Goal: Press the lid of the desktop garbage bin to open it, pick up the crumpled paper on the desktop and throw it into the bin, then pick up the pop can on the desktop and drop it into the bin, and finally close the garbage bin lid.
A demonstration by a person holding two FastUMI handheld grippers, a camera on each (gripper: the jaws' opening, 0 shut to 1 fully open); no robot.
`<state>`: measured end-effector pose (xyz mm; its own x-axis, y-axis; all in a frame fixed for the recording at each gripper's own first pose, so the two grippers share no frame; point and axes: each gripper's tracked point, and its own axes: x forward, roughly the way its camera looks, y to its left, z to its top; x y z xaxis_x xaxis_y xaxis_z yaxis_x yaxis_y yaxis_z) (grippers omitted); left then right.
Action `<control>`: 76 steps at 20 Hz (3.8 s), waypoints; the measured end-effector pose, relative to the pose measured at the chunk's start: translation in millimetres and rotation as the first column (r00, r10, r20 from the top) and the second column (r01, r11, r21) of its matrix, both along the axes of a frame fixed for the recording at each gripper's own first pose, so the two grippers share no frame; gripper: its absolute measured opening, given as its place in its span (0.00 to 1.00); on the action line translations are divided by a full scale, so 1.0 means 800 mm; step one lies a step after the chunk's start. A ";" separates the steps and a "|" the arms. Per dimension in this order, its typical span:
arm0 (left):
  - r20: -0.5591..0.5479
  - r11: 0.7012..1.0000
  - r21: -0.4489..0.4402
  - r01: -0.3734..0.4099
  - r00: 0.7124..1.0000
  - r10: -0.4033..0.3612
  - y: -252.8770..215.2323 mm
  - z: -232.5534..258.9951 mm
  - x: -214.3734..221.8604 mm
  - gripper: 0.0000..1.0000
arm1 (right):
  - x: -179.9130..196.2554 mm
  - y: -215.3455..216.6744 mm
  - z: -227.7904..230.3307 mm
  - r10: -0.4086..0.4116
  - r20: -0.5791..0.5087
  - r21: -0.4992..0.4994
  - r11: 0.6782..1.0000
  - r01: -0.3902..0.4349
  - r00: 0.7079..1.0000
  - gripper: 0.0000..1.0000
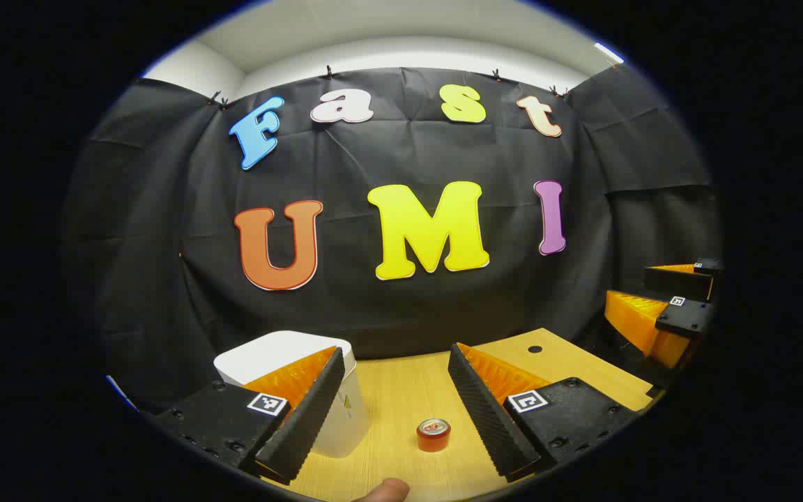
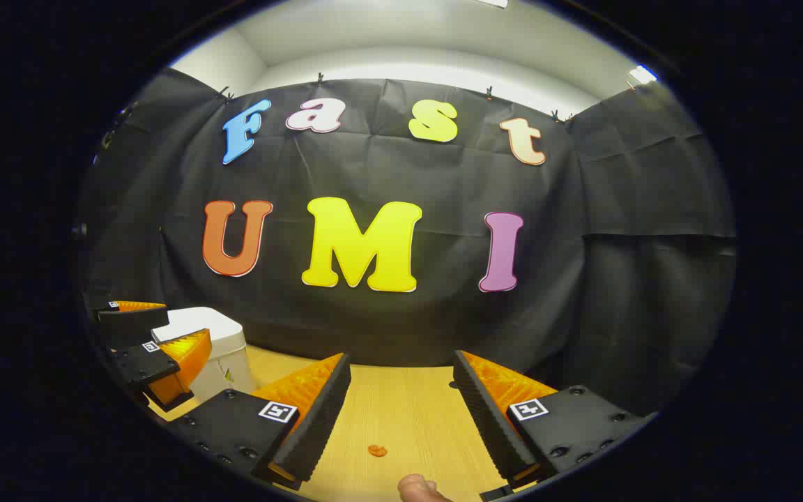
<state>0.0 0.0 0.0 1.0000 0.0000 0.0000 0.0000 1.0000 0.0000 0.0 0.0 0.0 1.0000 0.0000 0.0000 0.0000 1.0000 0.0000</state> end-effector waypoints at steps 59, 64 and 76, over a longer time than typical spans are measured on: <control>-0.223 0.918 -0.089 -0.386 0.906 0.359 0.172 -0.096 0.160 0.03 | 0.096 0.038 -0.038 0.080 -0.077 -0.111 0.990 -0.089 0.994 0.94; -0.280 0.914 -0.109 -0.391 0.894 0.349 0.172 -0.115 0.161 0.03 | 0.103 0.040 -0.047 0.074 -0.102 -0.118 0.989 -0.086 0.992 0.94; -0.271 0.920 -0.056 -0.387 0.893 0.359 0.173 -0.107 0.160 0.03 | 0.104 0.046 -0.062 0.104 -0.137 -0.095 0.989 -0.117 0.985 0.94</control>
